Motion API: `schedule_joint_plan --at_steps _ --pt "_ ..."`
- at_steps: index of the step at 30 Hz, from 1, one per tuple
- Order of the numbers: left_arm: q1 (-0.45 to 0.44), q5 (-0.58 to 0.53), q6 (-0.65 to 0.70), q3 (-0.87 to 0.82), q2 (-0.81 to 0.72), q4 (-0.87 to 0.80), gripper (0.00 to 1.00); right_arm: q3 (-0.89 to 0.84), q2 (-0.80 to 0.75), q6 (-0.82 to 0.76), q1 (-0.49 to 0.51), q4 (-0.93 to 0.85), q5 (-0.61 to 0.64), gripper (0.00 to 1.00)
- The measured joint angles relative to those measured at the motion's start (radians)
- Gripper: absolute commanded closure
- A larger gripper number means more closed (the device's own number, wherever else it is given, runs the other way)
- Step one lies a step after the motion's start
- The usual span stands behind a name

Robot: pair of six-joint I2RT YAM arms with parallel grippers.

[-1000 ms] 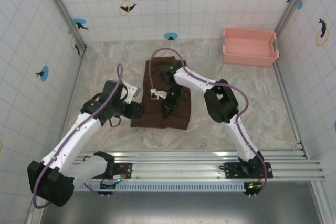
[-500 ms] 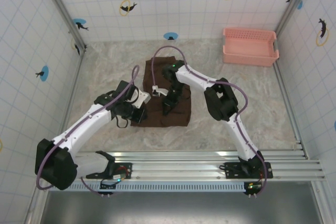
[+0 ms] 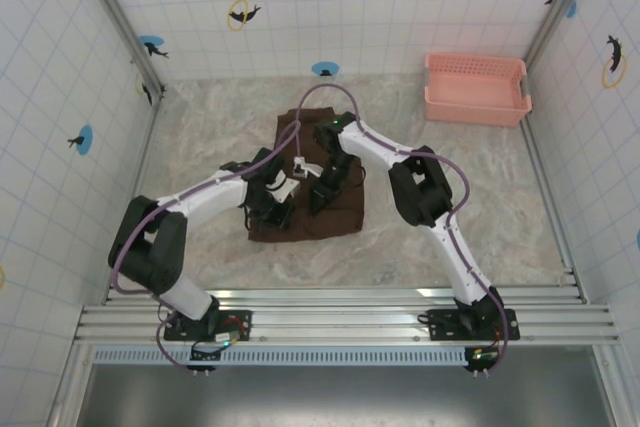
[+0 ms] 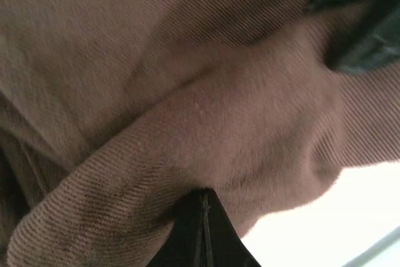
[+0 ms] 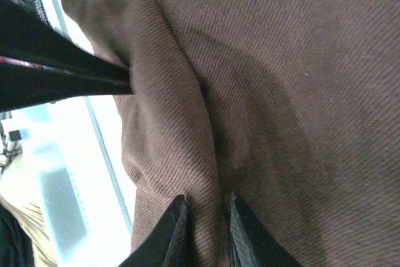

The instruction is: Roll up the long pants

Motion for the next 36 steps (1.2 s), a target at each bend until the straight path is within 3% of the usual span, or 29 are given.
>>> schedule_joint_plan --at_steps 5,11,15,18,23,29,36 --pt "0.000 -0.013 -0.003 0.089 0.123 -0.008 1.00 -0.155 -0.108 0.057 -0.014 0.131 0.125 0.48" --pt "0.000 -0.011 0.006 0.165 0.190 -0.012 1.00 -0.365 -0.436 0.011 -0.019 0.248 0.333 0.36" --pt "0.000 -0.002 0.017 0.202 0.220 -0.019 1.00 -0.582 -0.694 -0.056 0.087 0.367 0.505 0.33" --pt "0.000 0.007 0.025 0.224 0.238 -0.025 1.00 -0.734 -0.788 -0.097 0.214 0.450 0.616 0.33" --pt "0.000 0.015 0.043 0.241 0.253 -0.037 1.00 -0.928 -0.792 -0.136 0.334 0.597 0.789 0.34" --pt "0.000 0.018 0.066 0.252 0.262 -0.050 1.00 -0.998 -0.746 -0.183 0.352 0.781 0.958 0.36" --pt "0.000 0.017 0.090 0.259 0.264 -0.061 1.00 -0.992 -0.613 -0.281 0.367 0.933 1.091 0.53"
